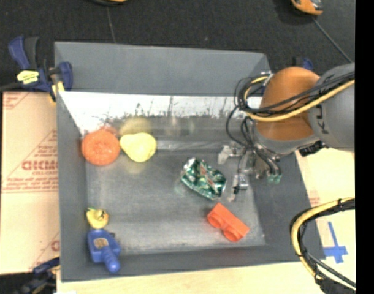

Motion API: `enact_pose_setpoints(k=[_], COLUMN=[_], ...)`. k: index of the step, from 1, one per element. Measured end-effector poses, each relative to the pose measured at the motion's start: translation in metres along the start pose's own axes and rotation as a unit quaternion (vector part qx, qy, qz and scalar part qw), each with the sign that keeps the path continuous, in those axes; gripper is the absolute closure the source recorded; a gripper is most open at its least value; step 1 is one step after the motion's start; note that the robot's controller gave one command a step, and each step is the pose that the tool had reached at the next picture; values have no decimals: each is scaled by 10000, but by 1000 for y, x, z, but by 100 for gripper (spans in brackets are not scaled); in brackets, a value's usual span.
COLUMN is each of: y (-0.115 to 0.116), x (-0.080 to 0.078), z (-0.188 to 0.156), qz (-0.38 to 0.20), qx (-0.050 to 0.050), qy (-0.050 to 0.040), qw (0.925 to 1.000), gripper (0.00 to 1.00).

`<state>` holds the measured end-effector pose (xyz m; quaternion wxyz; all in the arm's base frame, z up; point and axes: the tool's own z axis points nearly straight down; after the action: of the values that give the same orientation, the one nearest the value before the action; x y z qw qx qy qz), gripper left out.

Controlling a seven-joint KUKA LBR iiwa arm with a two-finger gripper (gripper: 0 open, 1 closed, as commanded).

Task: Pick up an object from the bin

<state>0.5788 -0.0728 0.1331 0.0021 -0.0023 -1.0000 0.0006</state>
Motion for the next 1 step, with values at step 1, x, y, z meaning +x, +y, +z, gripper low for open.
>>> enact_pose_setpoints(k=[1], y=[0], x=[-2], z=[-5], qz=[-9], qx=[4], qy=[-38], qw=[10000], gripper=[0])
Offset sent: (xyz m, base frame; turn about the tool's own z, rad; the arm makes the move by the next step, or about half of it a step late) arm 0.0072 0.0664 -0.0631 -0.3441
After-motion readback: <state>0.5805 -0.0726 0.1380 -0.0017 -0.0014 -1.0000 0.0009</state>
